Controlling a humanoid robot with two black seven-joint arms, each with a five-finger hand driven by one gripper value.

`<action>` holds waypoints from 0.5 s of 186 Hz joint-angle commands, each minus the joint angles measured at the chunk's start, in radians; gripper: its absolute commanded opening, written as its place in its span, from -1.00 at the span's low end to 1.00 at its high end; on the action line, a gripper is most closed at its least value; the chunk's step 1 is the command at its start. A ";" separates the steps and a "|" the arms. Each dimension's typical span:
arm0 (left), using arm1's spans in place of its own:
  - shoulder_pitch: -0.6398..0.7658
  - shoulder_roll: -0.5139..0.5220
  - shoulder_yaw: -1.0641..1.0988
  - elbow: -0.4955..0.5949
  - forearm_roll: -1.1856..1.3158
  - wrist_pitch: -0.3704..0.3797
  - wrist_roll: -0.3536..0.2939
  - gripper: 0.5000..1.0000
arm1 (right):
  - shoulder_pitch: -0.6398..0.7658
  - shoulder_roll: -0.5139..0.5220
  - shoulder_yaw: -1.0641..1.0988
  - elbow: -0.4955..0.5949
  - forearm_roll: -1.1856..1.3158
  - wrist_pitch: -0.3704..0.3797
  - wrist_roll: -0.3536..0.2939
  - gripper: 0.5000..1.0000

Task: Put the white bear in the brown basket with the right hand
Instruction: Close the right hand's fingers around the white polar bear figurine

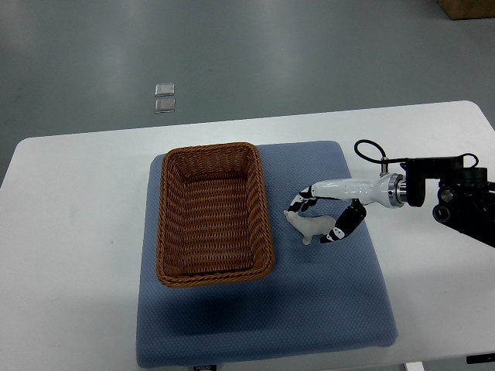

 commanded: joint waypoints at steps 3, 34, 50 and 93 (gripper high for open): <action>0.000 0.000 0.000 0.000 0.000 0.000 0.000 1.00 | 0.000 -0.002 0.000 0.000 0.000 -0.002 0.001 -0.11; 0.000 0.000 0.000 0.000 0.000 0.000 0.000 1.00 | 0.001 -0.002 0.002 0.000 0.000 0.000 0.005 -0.48; 0.000 0.000 0.000 0.000 0.000 0.000 0.000 1.00 | 0.001 -0.002 0.000 0.000 0.000 0.000 0.007 -0.71; 0.000 0.000 0.000 0.000 0.000 0.000 0.000 1.00 | 0.004 -0.008 0.002 0.000 0.002 0.003 0.013 -1.00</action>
